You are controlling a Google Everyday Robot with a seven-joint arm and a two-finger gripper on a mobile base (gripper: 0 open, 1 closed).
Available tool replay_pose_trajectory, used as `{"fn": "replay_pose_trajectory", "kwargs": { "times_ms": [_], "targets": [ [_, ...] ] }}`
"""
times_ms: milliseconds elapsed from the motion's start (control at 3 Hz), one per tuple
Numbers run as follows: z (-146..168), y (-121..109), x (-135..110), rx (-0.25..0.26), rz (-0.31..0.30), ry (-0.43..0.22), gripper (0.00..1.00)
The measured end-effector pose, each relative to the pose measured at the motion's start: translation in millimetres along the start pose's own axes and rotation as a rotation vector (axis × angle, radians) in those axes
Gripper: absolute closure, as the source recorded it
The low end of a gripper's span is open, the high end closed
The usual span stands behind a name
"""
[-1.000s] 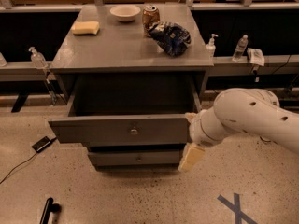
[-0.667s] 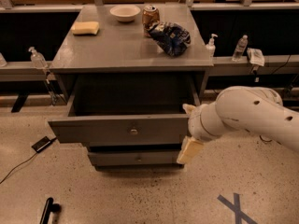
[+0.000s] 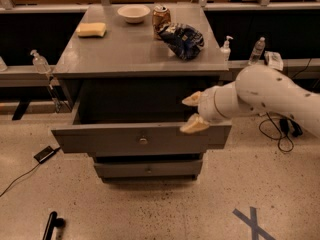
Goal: Open top drawer
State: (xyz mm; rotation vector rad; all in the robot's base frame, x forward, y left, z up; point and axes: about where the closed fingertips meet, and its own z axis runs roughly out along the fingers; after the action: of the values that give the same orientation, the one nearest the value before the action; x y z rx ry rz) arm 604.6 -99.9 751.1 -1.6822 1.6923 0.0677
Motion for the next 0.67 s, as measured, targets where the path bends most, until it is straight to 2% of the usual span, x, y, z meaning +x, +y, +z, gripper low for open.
{"fn": "replay_pose_trajectory", "kwargs": {
  "times_ms": [333, 667],
  "targets": [
    [16, -37, -5, -0.015, 0.022, -0.102, 0.64],
    [36, -80, 2, -0.012, 0.055, -0.129, 0.87]
  ]
}}
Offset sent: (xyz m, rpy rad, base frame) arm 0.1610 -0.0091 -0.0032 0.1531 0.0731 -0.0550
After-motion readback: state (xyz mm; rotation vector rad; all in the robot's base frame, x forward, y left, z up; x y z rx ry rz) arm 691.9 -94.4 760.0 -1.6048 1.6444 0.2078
